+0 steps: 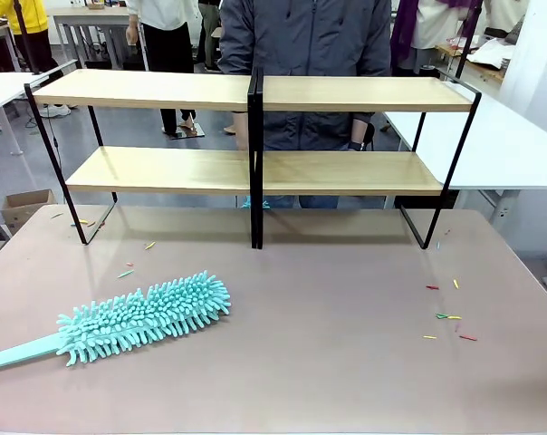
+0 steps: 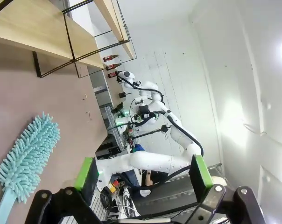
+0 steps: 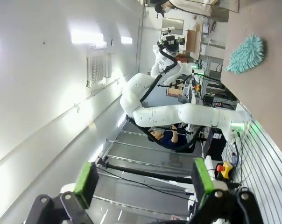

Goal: Clean the shelves.
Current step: Place the Duster on the table.

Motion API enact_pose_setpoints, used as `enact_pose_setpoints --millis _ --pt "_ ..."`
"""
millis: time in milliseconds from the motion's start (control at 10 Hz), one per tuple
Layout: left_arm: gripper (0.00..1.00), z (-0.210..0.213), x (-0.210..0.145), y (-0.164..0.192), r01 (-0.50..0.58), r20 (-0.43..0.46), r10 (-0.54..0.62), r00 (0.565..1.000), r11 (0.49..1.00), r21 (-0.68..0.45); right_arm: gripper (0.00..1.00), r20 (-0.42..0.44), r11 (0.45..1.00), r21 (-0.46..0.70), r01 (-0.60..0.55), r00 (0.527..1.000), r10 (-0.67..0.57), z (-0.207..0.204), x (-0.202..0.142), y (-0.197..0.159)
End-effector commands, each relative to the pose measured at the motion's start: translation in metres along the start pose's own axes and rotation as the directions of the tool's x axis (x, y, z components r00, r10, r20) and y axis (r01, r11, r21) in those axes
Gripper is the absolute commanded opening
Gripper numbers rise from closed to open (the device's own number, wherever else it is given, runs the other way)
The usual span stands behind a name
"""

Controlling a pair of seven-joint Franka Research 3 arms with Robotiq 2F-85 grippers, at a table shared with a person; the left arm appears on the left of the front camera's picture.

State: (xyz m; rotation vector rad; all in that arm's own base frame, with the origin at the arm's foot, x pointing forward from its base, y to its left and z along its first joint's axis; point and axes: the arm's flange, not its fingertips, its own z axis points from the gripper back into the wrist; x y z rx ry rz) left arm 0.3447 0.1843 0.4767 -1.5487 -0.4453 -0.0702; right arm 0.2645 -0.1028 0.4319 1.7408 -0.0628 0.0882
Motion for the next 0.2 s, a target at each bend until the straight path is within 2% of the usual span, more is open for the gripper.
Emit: enact_pose_setpoints --millis 0,100 --pt "1.00 0.0012 -0.0019 0.0000 0.016 -0.006 -0.016 1.000 1.000 -0.003 1.00 0.001 1.000 0.009 -0.021 1.000 0.021 -0.0001 0.0002 0.0042" --pt "1.00 0.0012 -0.0019 0.0000 0.016 -0.006 -0.016 1.000 1.000 -0.003 1.00 0.001 1.000 0.009 -0.021 1.000 0.021 -0.0001 0.0002 0.0042"
